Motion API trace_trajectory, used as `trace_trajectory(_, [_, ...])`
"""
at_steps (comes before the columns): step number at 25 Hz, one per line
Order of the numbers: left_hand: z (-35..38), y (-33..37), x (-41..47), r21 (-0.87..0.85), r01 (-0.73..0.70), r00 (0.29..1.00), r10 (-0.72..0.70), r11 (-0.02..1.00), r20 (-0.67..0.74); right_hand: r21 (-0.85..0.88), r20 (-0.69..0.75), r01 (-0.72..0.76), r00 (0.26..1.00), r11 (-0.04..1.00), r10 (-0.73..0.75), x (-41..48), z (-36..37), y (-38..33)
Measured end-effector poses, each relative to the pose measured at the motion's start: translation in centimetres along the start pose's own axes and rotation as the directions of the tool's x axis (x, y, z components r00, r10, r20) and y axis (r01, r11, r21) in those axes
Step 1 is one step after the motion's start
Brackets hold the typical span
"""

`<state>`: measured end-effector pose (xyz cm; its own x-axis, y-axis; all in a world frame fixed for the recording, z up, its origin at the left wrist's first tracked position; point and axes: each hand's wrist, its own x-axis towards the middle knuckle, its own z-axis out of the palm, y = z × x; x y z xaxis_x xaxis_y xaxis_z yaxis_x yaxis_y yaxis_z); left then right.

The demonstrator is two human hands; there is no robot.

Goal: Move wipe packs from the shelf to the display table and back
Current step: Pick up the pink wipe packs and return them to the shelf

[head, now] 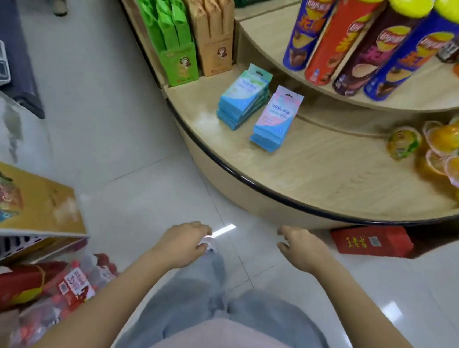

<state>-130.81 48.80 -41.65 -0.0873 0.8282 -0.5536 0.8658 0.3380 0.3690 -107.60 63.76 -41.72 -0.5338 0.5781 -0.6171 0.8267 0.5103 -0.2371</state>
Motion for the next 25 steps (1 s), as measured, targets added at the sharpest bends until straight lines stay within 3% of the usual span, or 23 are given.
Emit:
trace_trajectory(3, [-6.4,-1.1,5.8,0.129,-0.099,0.995,0.095,0.987,0.037,0.105,0.011,-0.072,0.997,0.992,0.071,3.0,-2.0,-1.5])
trace_trajectory(6, [-11.3,-0.2,11.9,0.137,-0.14,0.99,0.139,0.981,0.018,0.209,0.01,-0.142,0.99,0.968,0.143,4.8,-3.3,-1.8])
trace_trajectory(8, [-13.9,1.4,16.1,0.057,-0.137,0.99,0.139,0.989,-0.021,0.27,0.008,-0.179,0.983,0.946,0.184,6.2,-4.4,-1.2])
trace_trajectory(10, [-16.0,3.5,19.7,-0.127,-0.146,0.987,0.135,0.981,-0.091,0.328,-0.001,-0.187,0.98,0.926,0.198,8.0,-5.7,-0.3])
trace_trajectory(13, [-17.9,6.2,24.3,-0.31,-0.133,0.979,0.077,0.941,-0.186,0.406,-0.029,-0.187,0.976,0.894,0.217,11.3,-8.2,1.3])
trace_trajectory(19, [-16.2,6.8,29.7,-0.477,0.014,0.99,-0.079,0.879,-0.118,0.44,-0.072,-0.186,0.968,0.878,0.241,16.7,-12.7,3.6])
trace_trajectory(22, [-14.9,7.0,30.3,-0.477,0.082,0.981,-0.155,0.875,-0.117,0.526,-0.032,-0.212,0.963,0.824,0.268,18.3,-13.6,3.8])
trace_trajectory(25, [-14.5,7.0,30.6,-0.447,0.17,0.969,-0.232,0.878,-0.087,0.661,0.035,-0.269,0.944,0.701,0.329,19.4,-14.2,3.7])
